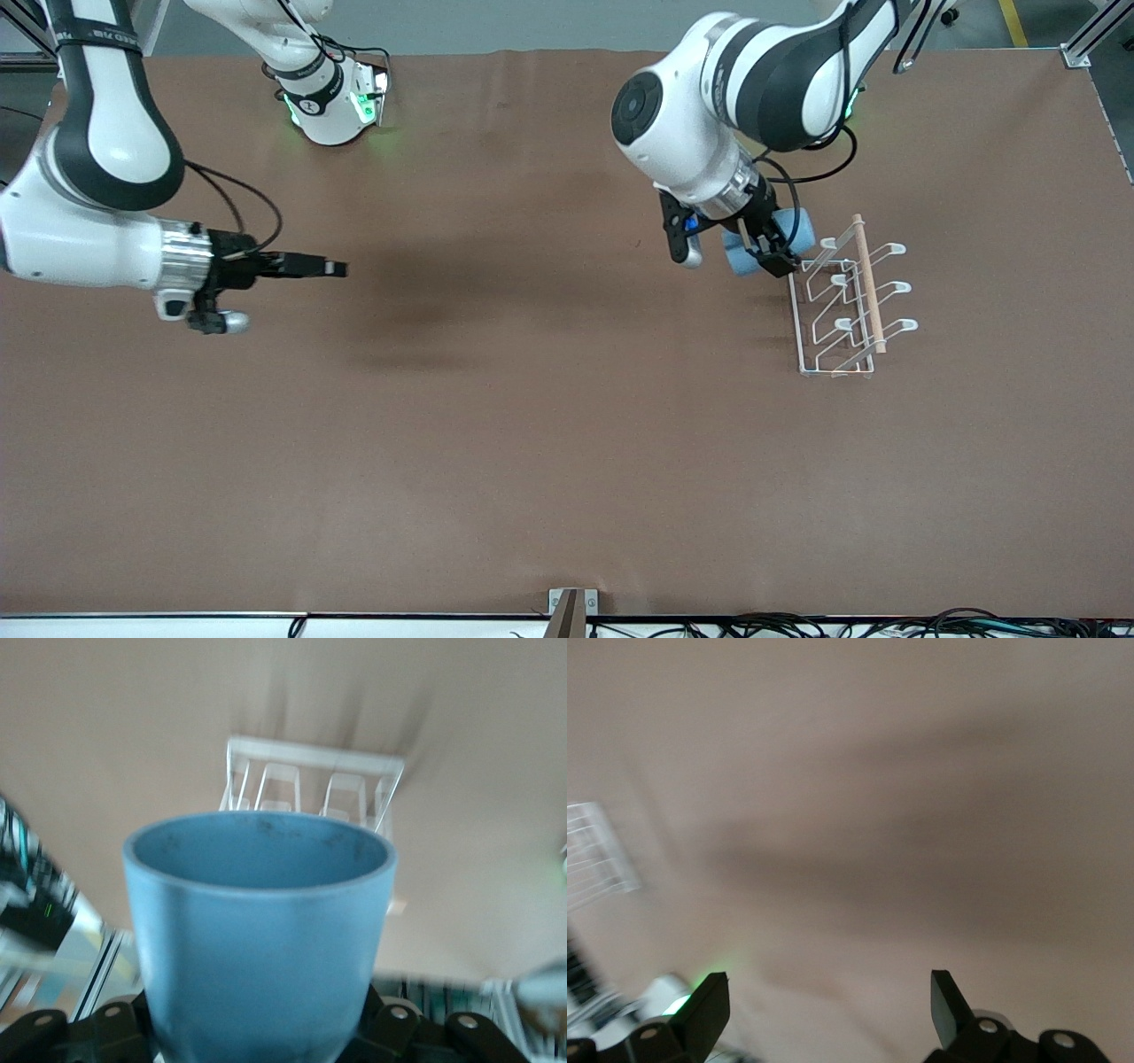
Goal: Hang cup on cup holder
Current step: 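Carry the cup with the left gripper while the right gripper withdraws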
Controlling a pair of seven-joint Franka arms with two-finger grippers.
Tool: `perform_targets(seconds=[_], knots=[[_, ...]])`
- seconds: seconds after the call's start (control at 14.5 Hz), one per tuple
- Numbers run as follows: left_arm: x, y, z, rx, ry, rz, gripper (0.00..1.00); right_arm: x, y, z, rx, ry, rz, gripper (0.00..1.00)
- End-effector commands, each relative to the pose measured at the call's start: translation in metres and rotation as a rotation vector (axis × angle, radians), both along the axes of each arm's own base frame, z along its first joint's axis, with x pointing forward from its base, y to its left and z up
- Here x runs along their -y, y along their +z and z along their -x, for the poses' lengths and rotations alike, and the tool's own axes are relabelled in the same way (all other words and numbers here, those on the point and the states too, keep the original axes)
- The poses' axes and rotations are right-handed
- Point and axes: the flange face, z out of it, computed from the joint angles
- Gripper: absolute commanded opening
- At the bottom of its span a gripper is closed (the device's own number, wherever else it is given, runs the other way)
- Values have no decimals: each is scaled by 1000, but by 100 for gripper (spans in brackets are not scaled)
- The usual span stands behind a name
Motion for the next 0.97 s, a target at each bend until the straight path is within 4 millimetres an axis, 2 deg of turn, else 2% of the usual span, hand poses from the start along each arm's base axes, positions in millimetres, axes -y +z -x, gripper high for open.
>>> perform_targets(seconds=[0.0, 0.14, 0.34, 0.41, 0.55, 0.69, 0.9], knots=[[-13, -32, -13, -17, -32, -197, 0, 44, 30, -11, 74, 19, 213, 100], [-24, -70, -24, -21, -58, -361, 0, 63, 51, -19, 156, 38, 337, 100], [-44, -116, -32, -34, -98, -518, 0, 86, 111, -26, 250, 55, 491, 100], [-53, -128, -34, -26, -119, -570, 0, 97, 134, -21, 256, 41, 511, 100], [-68, -147, -42, -29, -126, -630, 0, 100, 173, -3, 273, 20, 516, 100], [-80, -163, -45, -40, -149, -686, 0, 102, 196, 13, 280, -6, 520, 100], [-86, -182, -50, -86, -186, -725, 0, 95, 221, 35, 241, -110, 517, 100]])
